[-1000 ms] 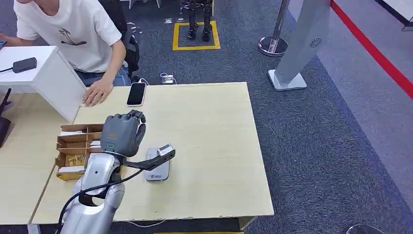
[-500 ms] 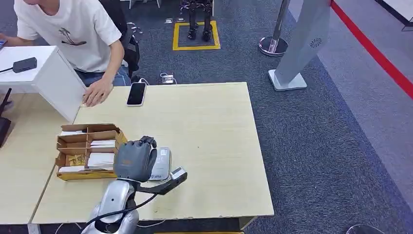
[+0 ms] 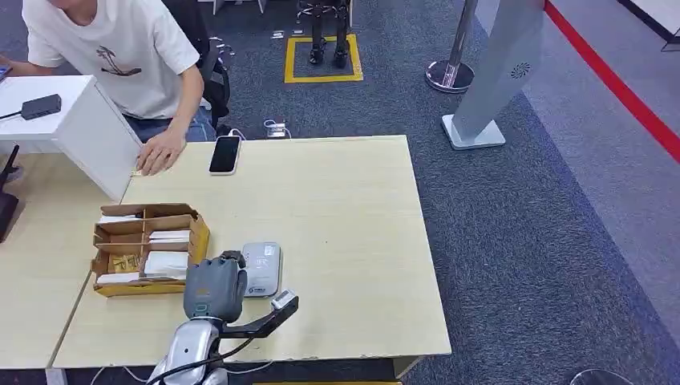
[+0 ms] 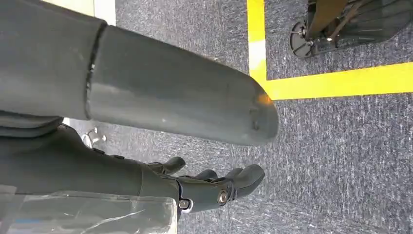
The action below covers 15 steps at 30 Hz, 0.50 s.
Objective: Pass the card to the sensor for recognition and then transmit it.
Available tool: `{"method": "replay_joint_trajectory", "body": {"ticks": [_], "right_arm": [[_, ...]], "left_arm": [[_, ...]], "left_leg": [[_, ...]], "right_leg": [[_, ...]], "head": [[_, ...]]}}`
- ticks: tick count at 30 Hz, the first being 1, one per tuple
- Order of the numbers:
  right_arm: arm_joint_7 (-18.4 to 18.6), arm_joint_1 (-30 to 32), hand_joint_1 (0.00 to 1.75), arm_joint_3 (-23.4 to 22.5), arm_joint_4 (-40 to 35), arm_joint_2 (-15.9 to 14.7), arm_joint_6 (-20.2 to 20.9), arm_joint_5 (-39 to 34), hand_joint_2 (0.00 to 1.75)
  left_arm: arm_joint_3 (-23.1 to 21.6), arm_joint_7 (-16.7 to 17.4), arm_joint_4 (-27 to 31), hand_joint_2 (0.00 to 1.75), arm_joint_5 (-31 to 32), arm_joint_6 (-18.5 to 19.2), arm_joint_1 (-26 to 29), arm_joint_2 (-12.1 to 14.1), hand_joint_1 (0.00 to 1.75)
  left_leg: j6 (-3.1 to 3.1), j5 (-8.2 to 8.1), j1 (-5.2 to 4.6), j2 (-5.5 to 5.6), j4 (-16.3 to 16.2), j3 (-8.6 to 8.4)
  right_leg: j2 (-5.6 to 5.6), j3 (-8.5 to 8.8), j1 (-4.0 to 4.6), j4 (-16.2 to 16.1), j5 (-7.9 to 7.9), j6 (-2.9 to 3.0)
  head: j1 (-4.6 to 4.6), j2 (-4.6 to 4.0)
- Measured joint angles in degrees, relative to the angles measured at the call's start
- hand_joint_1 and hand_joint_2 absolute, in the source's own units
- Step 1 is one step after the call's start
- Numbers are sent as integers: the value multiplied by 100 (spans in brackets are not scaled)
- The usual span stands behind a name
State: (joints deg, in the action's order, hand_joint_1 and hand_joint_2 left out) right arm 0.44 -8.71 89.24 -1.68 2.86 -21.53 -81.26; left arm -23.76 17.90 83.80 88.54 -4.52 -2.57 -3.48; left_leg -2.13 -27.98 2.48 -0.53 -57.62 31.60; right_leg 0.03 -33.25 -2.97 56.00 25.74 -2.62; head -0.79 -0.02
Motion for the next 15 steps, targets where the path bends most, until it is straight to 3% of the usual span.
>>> {"method": "replay_joint_trajectory", "body": {"ticks": [15], "right_arm": [[0,1,0,0,0,0,0,0,0]], "left_arm": [[24,-7,-57,175,0,0,50,79,175]], "left_leg": [[0,0,0,0,0,1]], "right_leg": [[0,0,0,0,0,0]], "head": [[0,-2]]}}
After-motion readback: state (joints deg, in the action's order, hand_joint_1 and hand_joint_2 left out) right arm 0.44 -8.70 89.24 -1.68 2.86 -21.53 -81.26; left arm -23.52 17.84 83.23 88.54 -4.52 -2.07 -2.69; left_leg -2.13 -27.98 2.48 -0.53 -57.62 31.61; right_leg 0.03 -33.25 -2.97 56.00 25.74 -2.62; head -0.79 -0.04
